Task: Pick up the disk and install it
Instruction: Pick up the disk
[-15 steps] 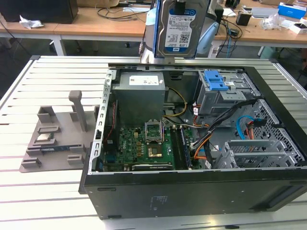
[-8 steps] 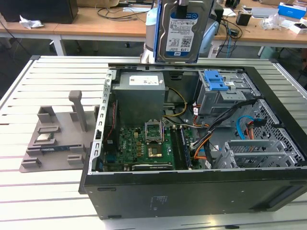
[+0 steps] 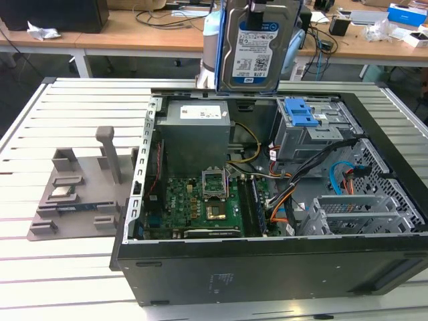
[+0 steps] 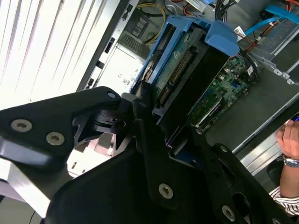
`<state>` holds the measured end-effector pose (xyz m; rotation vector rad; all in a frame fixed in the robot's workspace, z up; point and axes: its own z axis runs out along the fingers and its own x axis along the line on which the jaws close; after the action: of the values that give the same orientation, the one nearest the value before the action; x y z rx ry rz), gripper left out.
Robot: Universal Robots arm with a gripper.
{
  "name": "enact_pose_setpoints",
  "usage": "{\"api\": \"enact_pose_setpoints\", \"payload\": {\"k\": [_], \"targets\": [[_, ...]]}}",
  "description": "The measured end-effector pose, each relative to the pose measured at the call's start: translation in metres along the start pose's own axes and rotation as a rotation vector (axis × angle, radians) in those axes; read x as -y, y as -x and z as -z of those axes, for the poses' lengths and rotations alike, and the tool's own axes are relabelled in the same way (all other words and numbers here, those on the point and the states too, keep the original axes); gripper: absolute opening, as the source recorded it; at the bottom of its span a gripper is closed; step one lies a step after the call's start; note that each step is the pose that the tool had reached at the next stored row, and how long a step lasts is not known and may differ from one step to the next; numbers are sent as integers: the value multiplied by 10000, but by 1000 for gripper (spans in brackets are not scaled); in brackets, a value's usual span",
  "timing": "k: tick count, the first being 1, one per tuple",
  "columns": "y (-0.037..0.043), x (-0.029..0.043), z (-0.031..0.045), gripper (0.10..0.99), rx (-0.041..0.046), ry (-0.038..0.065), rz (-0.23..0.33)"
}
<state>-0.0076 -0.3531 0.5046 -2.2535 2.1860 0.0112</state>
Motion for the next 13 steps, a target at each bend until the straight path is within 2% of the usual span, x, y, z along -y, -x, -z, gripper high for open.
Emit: {"api": "enact_pose_setpoints", "payload": {"k": [4,7,13], "targets": [[-101,-3,-1,365,-1,0,1],[-235,-7,-2,365,0,0,1],[-342,-10,-5,365,-3,0,1]]}}
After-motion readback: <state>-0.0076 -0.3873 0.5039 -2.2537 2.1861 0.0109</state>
